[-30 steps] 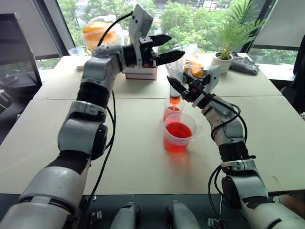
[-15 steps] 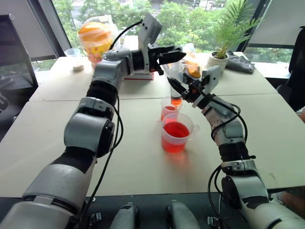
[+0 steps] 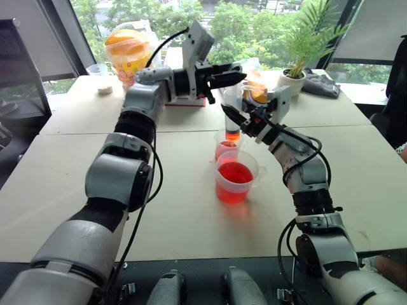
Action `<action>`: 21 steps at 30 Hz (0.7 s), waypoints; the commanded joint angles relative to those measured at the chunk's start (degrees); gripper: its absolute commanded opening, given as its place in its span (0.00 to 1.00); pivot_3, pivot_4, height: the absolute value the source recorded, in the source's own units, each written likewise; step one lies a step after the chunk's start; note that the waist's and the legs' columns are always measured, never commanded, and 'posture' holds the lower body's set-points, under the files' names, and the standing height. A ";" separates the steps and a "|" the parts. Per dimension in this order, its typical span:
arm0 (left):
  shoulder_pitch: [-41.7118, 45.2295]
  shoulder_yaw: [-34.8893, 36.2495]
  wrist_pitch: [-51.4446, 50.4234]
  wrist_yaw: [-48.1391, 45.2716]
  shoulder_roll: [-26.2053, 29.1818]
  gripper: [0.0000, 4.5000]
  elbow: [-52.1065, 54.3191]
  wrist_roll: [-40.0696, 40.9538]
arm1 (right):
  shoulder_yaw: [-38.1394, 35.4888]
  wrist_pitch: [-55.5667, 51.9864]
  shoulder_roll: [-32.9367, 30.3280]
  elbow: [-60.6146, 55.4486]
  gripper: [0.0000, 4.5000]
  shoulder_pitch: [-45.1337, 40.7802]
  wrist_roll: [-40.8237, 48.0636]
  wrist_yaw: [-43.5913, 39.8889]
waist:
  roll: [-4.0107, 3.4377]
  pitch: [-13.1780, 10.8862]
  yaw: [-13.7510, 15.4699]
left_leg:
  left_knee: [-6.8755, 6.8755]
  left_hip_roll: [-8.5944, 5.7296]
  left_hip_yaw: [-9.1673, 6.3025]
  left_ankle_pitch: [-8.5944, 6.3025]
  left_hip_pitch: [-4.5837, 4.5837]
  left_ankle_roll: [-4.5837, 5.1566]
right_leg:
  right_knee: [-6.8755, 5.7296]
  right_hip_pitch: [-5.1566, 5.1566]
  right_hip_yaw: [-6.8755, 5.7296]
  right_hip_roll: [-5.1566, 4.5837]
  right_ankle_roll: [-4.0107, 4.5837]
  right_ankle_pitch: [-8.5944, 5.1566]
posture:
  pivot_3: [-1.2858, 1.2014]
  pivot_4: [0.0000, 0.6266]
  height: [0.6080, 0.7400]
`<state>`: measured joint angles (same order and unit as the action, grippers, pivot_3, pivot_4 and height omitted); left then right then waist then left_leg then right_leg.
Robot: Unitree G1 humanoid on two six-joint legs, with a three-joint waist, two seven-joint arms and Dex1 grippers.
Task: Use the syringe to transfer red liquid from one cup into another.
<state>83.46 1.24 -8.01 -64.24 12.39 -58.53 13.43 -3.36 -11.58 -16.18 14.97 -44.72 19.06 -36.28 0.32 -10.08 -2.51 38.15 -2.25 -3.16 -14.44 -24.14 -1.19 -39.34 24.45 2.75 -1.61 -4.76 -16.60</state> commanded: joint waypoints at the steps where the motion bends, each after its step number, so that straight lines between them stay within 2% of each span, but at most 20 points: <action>1: -1.62 -1.16 -0.89 -0.50 0.07 0.15 0.91 -1.66 | -1.58 1.03 -0.25 -7.12 0.33 -3.32 2.03 0.17 | 0.00 0.00 0.00 | 0.00 0.00 0.00 0.00 0.00 0.00 | 0.00 0.00 0.00 0.00 0.00 0.00 | 0.52 0.24 1.00; 21: -6.28 -1.70 -6.79 0.02 -1.11 0.15 5.32 -1.27 | -2.68 -2.09 -1.03 -11.03 0.33 -4.58 2.84 1.06 | 0.00 0.00 0.00 | 0.00 0.00 0.00 0.00 0.00 0.00 | 0.00 0.00 0.02 0.00 0.00 0.00 | 0.52 0.24 1.00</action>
<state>79.00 1.26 -12.58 -63.95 11.77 -52.24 13.54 -3.38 -16.17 -16.83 11.32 -44.73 19.36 -35.60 0.32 -10.08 -2.51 38.15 -2.25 -3.17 -14.44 -24.14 -1.19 -39.34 24.45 2.77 -1.61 -4.75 -16.60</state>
